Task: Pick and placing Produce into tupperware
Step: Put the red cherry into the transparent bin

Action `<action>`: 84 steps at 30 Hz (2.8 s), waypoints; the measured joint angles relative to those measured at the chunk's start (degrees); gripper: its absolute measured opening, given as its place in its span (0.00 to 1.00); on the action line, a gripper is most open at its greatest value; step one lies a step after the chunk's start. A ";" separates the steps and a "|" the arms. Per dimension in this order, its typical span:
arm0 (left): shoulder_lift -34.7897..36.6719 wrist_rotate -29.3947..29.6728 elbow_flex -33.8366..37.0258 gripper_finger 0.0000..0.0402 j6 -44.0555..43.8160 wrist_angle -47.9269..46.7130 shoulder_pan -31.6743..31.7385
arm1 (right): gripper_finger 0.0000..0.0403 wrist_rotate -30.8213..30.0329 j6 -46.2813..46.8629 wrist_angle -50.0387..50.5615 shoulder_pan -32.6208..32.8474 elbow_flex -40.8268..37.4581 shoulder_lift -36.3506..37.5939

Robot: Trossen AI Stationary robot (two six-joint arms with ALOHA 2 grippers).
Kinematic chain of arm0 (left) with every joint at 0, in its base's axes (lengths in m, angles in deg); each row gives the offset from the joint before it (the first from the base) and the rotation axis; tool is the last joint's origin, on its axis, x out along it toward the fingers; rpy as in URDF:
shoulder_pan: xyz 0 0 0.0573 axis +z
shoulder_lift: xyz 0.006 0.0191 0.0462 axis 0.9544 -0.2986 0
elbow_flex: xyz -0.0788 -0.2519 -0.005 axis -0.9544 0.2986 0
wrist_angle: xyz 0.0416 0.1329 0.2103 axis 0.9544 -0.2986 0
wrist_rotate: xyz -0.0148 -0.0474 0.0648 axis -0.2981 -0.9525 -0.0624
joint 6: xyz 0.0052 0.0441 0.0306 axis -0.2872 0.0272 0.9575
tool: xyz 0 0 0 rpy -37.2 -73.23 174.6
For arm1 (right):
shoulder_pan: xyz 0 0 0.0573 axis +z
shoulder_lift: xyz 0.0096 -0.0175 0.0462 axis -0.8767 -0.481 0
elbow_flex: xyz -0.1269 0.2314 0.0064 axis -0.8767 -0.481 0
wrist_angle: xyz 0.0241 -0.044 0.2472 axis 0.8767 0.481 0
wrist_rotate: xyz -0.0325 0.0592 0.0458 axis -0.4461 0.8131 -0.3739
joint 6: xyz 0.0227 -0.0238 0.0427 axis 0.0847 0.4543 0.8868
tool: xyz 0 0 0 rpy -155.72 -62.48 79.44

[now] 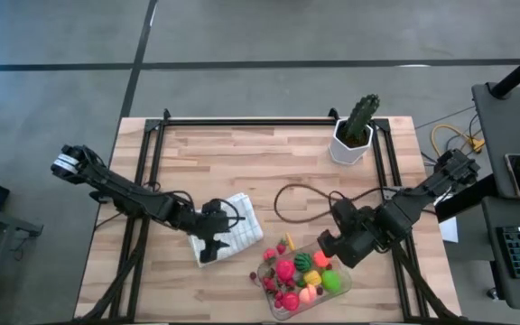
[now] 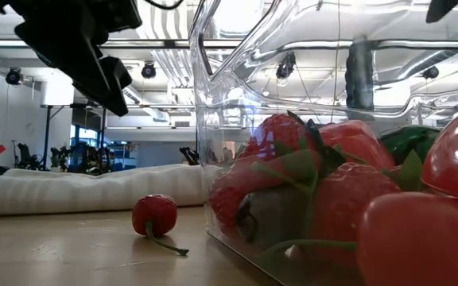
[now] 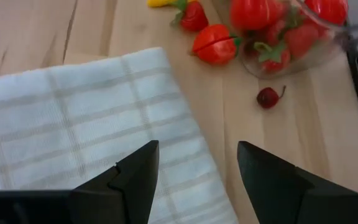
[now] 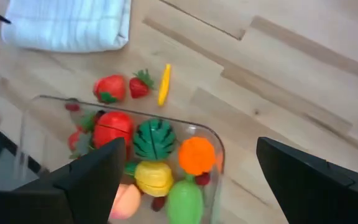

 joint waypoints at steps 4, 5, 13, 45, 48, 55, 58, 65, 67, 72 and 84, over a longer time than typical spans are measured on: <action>0.04 -4.42 0.30 0.50 -7.03 0.05 1.90 | 0.88 0.44 -0.77 -2.60 -0.33 0.43 0.00; 0.04 -6.33 0.49 0.50 -7.64 0.00 2.19 | 0.88 0.41 -2.22 -3.63 -0.44 0.44 0.00; -2.24 -3.89 1.36 0.50 14.41 4.74 -0.43 | 0.88 -1.05 -8.64 -5.85 -2.40 0.42 -0.02; -31.85 0.38 -14.53 0.50 18.12 17.85 -8.14 | 0.88 3.69 -13.98 -4.99 -1.53 0.33 -0.07; -31.85 0.50 -14.47 0.50 18.12 17.61 -8.14 | 0.88 3.68 -15.19 -4.97 -1.53 0.33 -0.07; -31.90 0.48 -14.14 0.50 18.12 17.65 -8.14 | 0.88 3.47 -15.32 -3.48 -1.53 0.33 -0.07; -32.00 0.21 -14.01 0.50 18.12 17.54 -8.14 | 0.88 3.45 -15.32 -3.47 -1.53 0.33 -0.07; -32.00 -0.54 -14.01 0.40 18.12 17.80 -8.14 | 0.88 3.39 -15.32 -3.50 -1.56 0.03 -0.07; -32.00 -1.59 -13.93 0.36 18.11 18.17 -8.11 | 0.88 3.37 -15.30 -3.53 -1.56 -0.13 -0.07; -32.52 -1.86 -13.86 0.31 18.12 20.85 -8.11 | 0.88 3.34 -14.86 -3.53 -1.56 -0.36 -0.07; -33.87 -1.72 -13.71 0.31 17.79 20.95 -8.05 | 0.88 3.37 -14.69 -3.56 -1.56 -0.39 -0.07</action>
